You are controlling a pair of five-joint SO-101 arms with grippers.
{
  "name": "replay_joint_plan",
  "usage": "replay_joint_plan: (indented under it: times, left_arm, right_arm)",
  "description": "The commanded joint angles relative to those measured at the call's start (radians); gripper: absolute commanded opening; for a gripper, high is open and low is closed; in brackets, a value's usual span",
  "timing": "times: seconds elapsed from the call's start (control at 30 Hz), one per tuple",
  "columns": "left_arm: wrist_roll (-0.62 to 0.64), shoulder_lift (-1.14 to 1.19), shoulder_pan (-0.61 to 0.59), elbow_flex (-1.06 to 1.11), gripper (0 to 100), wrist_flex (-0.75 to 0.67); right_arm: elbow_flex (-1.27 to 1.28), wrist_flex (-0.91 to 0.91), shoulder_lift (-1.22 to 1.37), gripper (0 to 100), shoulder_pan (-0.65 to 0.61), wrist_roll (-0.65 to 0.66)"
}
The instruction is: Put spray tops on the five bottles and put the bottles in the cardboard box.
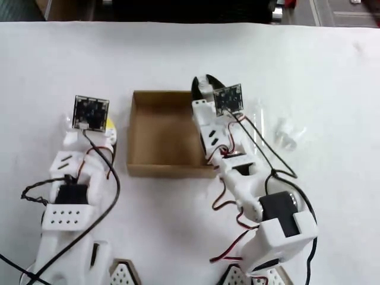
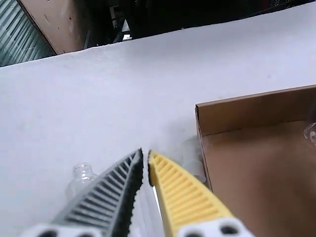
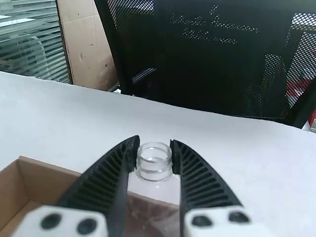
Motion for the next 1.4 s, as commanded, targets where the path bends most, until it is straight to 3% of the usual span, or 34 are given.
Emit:
replay_joint_plan:
  times: [0.0, 0.1, 0.3, 0.8, 0.93, 1.03, 1.23, 1.37]
  left_arm:
    - [0.003, -0.036, 0.005, -0.008, 2, -0.028]
    - [0.003, -0.036, 0.005, -0.008, 2, -0.028]
    - [0.003, -0.036, 0.005, -0.008, 2, -0.028]
    - [0.003, -0.036, 0.005, -0.008, 2, -0.028]
    - [0.003, -0.036, 0.005, -0.008, 2, -0.028]
    - [0.003, -0.036, 0.005, -0.008, 2, -0.029]
    - [0.002, -0.035, 0.005, -0.008, 2, -0.029]
    - [0.002, -0.031, 0.005, -0.008, 2, -0.029]
  right_arm:
    - [-0.002, -0.016, -0.008, 1.8, -0.005, 0.014]
    - [-0.002, -0.016, -0.008, 2.9, -0.005, 0.014]
    - [0.005, -0.01, -0.005, 14.6, -0.028, 0.015]
    - [0.029, -0.008, -0.062, 15.2, -0.038, 0.015]
    - [0.121, -0.008, -0.193, 15.8, -0.039, 0.015]
    - [0.196, 0.01, -0.317, 21.4, -0.045, 0.008]
    - [0.239, 0.259, -0.599, 28.3, -0.036, 0.005]
    - [0.242, 0.403, -0.851, 28.3, 0.088, -0.008]
